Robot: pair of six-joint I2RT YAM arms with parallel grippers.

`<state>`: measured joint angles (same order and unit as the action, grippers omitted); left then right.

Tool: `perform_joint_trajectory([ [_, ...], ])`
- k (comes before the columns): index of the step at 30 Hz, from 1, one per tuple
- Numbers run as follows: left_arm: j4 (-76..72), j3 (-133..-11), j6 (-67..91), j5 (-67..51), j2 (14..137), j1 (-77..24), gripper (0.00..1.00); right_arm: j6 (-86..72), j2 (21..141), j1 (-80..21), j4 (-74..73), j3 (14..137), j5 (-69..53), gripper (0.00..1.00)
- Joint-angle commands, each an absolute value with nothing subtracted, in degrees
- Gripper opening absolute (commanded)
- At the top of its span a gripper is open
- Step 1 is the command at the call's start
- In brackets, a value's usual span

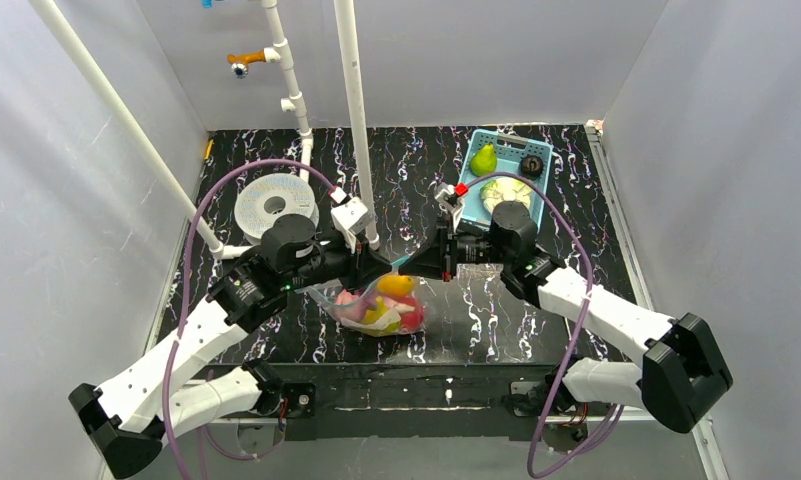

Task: Place the food in the zip-top bag and seal the zipper
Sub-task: Zip the zipper food storage bag at the center of the board.

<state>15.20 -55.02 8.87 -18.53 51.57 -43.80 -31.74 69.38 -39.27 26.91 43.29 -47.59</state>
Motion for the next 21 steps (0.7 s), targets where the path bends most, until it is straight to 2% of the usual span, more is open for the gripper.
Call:
perform_joint_trajectory([
  [1, 23.0, -54.0, 5.6, -13.9, 47.3, -43.8, 0.0, -32.2, 64.9, -37.8, 27.4, 40.1, -35.2, 0.01],
  [10, 32.9, -52.4, 2.8, -7.2, 39.5, -43.8, 0.0, -31.3, 57.0, -32.5, 18.1, 35.9, -20.6, 0.01],
  [21, 40.2, -50.2, 4.4, -3.4, 31.7, -43.8, 0.0, -34.0, 52.0, -28.4, 13.1, 33.1, -16.9, 0.01],
])
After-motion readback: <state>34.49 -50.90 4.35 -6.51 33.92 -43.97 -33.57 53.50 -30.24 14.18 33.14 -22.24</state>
